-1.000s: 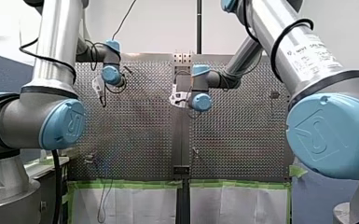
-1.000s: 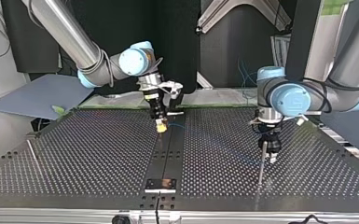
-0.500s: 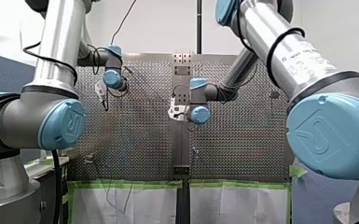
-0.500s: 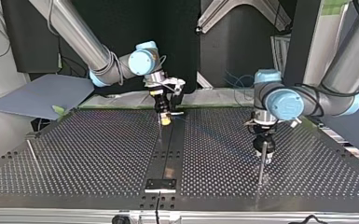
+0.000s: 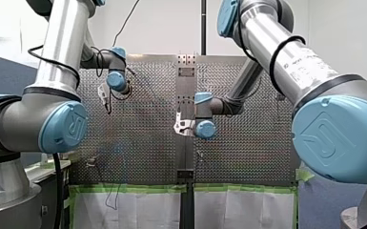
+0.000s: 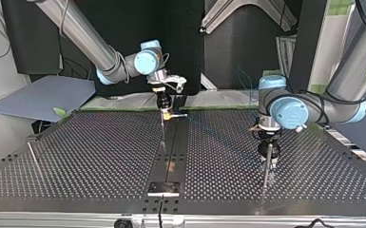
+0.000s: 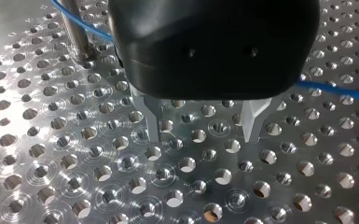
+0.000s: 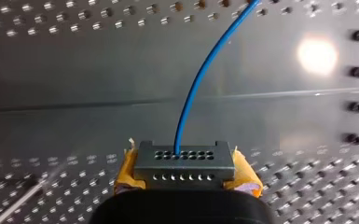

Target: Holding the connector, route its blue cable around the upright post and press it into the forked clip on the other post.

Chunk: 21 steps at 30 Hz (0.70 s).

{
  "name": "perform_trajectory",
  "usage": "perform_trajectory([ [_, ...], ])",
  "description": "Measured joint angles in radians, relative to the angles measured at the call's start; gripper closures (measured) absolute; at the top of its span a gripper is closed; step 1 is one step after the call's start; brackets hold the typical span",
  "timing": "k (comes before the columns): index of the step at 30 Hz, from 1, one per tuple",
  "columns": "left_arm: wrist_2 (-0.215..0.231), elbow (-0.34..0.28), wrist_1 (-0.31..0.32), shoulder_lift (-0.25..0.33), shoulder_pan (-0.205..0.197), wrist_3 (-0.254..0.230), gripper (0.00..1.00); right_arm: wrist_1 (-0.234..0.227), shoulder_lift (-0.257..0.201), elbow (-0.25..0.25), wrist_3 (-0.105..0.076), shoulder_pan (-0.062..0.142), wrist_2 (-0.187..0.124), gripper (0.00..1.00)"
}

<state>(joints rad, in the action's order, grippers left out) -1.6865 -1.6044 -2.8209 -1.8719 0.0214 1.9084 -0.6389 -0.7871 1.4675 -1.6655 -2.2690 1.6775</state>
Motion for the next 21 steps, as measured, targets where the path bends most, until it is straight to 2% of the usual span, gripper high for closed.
perform_trajectory([
  [3,0.000,0.000,0.001,-0.001,0.000,0.000,0.16,-0.025,0.013,0.026,-0.007,-0.001,-0.001,0.73],
  [8,0.000,0.000,0.001,0.000,0.001,0.000,0.16,-0.067,0.049,0.056,-0.006,-0.010,0.009,0.73],
  [15,0.000,0.000,0.002,-0.001,0.001,0.000,0.16,-0.106,0.111,0.062,-0.004,-0.024,0.045,0.73],
  [21,0.000,0.000,0.001,-0.001,0.000,0.000,0.16,-0.135,0.165,0.061,-0.004,-0.026,0.061,0.73],
])
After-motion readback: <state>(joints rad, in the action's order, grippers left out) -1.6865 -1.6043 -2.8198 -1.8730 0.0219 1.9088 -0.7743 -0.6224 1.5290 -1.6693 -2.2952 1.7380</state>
